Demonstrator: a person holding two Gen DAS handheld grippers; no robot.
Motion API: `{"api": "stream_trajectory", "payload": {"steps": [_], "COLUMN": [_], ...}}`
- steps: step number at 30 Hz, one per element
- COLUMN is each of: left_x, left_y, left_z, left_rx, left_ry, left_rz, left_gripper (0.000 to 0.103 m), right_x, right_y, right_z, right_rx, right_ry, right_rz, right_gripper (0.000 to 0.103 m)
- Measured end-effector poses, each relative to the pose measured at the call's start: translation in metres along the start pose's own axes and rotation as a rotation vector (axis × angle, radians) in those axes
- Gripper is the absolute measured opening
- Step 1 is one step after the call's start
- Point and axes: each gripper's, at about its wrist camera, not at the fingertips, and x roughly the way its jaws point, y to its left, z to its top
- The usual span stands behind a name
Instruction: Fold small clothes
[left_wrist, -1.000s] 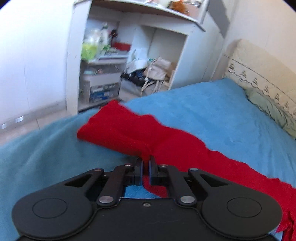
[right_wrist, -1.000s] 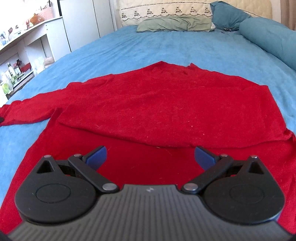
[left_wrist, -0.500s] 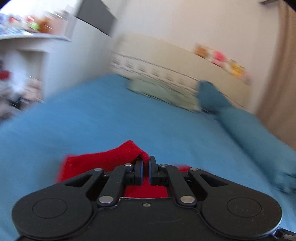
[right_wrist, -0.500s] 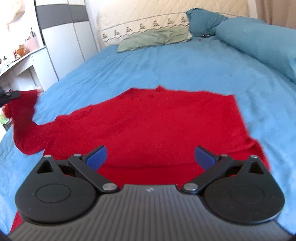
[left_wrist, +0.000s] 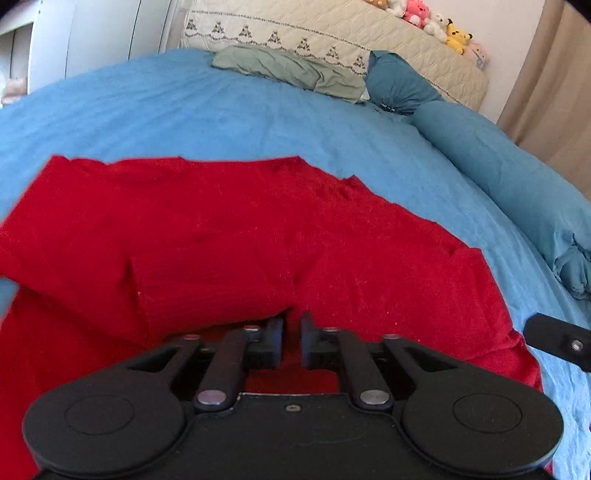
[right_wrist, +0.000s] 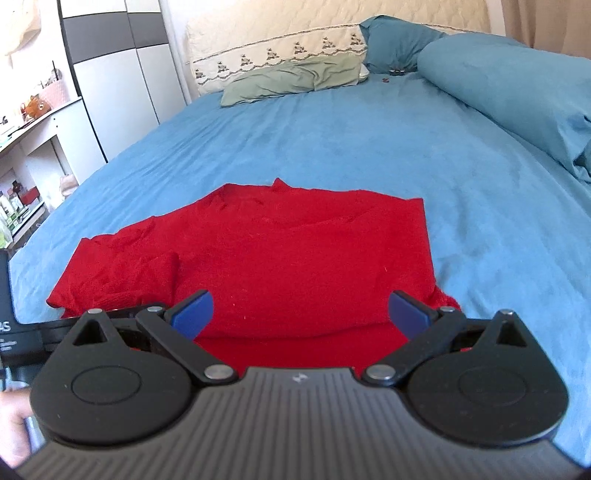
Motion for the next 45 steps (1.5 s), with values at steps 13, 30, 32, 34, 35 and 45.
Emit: {"api": "stream_trajectory", "payload": {"steps": [13, 30, 32, 34, 35, 45], "left_x": [-0.082, -0.067, -0.067, -0.065, -0.064, -0.047], "left_y": [0.084, 0.137, 0.137, 0.135, 0.134, 0.117], "left_z": [0.008, 0.006, 0.005, 0.004, 0.003, 0.002], "left_rx": [0.005, -0.083, -0.085, -0.075, -0.071, -0.017], "left_ry": [-0.124, -0.069, -0.071, -0.067, -0.068, -0.09], "left_rz": [0.355, 0.458, 0.45, 0.461, 0.463, 0.432], "left_gripper": [0.1, 0.1, 0.1, 0.1, 0.1, 0.1], "right_x": [0.022, 0.109, 0.113, 0.112, 0.111, 0.072], "right_y": [0.1, 0.211, 0.212, 0.208, 0.206, 0.113], "right_z": [0.034, -0.024, -0.023, -0.019, -0.015, 0.062], "right_rx": [-0.502, -1.002, -0.97, -0.933, -0.914, -0.654], "right_ry": [0.077, 0.124, 0.162, 0.175, 0.166, 0.017], "right_rz": [0.218, 0.206, 0.234, 0.252, 0.241, 0.066], "right_gripper": [0.103, 0.063, 0.05, 0.035, 0.026, 0.024]}}
